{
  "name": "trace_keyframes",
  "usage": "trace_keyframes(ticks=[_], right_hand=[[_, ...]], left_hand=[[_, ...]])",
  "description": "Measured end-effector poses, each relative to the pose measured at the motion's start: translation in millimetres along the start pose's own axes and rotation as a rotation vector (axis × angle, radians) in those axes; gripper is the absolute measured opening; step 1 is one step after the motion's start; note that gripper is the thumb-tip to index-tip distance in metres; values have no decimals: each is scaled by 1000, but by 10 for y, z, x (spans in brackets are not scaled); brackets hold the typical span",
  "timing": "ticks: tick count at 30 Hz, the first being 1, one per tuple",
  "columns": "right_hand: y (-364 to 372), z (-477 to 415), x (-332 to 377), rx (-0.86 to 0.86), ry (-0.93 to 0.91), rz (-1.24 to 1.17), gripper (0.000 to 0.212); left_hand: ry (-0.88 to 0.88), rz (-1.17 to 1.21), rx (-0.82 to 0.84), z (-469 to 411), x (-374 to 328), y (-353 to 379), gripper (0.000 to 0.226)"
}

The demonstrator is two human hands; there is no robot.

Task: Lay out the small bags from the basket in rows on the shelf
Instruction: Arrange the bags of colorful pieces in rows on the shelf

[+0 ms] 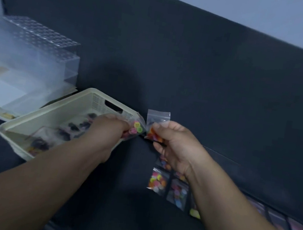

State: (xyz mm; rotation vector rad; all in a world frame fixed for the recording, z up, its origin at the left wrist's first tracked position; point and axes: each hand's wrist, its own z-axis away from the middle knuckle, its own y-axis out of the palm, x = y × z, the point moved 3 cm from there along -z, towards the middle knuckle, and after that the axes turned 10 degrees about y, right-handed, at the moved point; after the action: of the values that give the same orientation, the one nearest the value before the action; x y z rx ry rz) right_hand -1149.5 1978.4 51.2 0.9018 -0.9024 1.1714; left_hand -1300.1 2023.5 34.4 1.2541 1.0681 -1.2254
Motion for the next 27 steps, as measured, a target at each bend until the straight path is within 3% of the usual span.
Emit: trace_keyframes(ticks=[5,11,19,24,27], right_hand=[[-297,285,-65,-51,-29,-123,16],[-728,581,-97,-290,-149,-89,27],[-1297,1012,-356,-422,-81,-150,25],[-1733,1314,-599,-423,39,-218,23],[-2131,1584,-758,-514,50,-195,21]], left_hand=[[48,35,158,289,-141,460,13],[30,-121,461,653,-98,896,10],[-24,-172,602,920,59,1417,17],[-18,-275,660,1149,259,1769,4],[13,-307,690,1286,380,1973,5]])
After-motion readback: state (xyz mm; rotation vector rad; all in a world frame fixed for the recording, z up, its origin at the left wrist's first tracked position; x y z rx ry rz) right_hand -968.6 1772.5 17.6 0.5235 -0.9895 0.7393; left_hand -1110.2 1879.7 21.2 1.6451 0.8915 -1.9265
